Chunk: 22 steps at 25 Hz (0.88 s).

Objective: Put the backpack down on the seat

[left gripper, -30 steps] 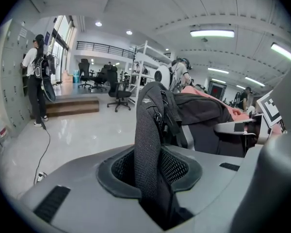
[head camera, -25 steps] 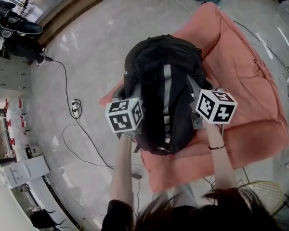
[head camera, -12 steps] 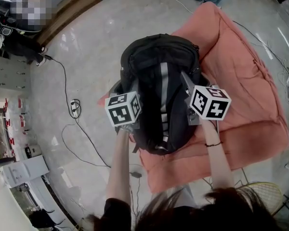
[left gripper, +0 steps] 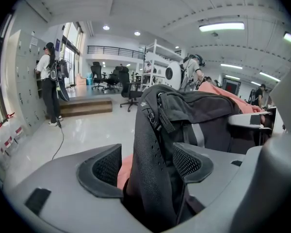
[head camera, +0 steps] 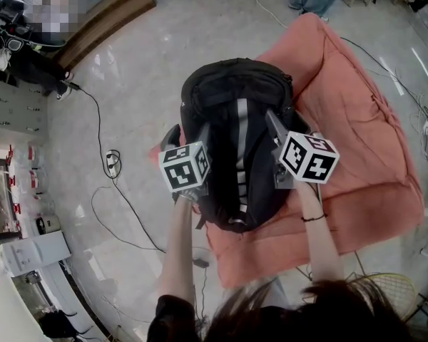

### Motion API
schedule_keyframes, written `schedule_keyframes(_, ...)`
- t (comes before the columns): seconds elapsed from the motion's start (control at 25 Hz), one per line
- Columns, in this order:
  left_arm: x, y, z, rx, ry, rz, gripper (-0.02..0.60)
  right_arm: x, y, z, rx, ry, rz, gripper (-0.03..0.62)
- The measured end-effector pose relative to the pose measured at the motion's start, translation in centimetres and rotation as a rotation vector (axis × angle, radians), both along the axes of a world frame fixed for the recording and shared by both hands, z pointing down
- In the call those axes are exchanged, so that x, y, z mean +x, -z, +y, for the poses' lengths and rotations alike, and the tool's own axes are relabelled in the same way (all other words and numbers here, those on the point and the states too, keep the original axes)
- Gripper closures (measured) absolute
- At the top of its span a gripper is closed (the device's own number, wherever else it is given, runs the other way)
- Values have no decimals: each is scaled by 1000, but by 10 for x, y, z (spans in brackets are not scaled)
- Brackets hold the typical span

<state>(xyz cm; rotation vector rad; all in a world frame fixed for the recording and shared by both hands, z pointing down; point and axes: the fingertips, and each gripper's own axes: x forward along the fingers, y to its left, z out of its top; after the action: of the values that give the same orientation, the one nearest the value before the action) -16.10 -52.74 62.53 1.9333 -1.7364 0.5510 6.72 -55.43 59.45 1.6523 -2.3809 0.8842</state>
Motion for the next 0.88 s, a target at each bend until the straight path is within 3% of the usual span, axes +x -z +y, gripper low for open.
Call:
schedule_keyframes(0.32, -1, 28, 19, 57, -23, -16, 267, 1, 21, 16, 31, 9, -15, 359)
schedule_keyframes(0.44, -2, 38, 30, 72, -24, -33, 305, 6, 30, 24, 47, -4, 26, 359)
schedule_keyframes(0.52, -2, 44, 39, 81, -21, -27, 373, 7, 37, 32, 59, -2, 34, 364)
schedule_keyframes(0.6, 2, 52, 48, 92, -28, -13, 456, 8, 44, 40, 71, 7, 43, 398)
schedule_keyframes(0.68, 8, 61, 57, 102, -41, 1, 504, 9, 50, 50, 85, 20, 65, 480)
schedule_keyframes(0.88, 22, 86, 89, 128, -91, 18, 540, 2, 69, 81, 119, 70, 133, 563)
